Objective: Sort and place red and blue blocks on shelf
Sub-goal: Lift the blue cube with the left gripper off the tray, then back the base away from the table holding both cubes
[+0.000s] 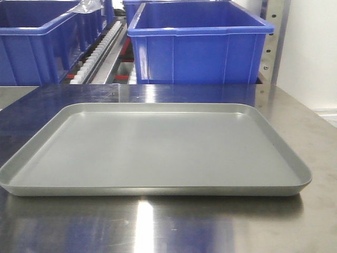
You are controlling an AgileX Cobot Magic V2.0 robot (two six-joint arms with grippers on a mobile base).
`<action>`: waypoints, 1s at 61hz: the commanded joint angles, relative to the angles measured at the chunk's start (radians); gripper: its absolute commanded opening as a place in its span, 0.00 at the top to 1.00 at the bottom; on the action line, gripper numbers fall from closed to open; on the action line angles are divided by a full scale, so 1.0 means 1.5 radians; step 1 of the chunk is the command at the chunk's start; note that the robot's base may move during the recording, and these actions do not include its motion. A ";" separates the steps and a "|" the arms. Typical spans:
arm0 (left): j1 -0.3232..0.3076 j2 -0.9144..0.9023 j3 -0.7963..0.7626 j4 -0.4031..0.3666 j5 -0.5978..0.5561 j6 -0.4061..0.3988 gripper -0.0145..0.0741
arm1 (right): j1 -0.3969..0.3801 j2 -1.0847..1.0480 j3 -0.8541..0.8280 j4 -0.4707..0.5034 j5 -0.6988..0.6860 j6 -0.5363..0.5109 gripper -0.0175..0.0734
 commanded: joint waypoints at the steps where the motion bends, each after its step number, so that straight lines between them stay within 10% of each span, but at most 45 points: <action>1: 0.002 0.003 -0.020 0.001 -0.062 -0.001 0.70 | -0.005 0.005 -0.018 -0.004 -0.058 -0.007 0.77; 61: 0.002 0.003 -0.020 0.001 -0.062 -0.001 0.70 | -0.005 0.005 -0.018 -0.004 -0.058 -0.007 0.77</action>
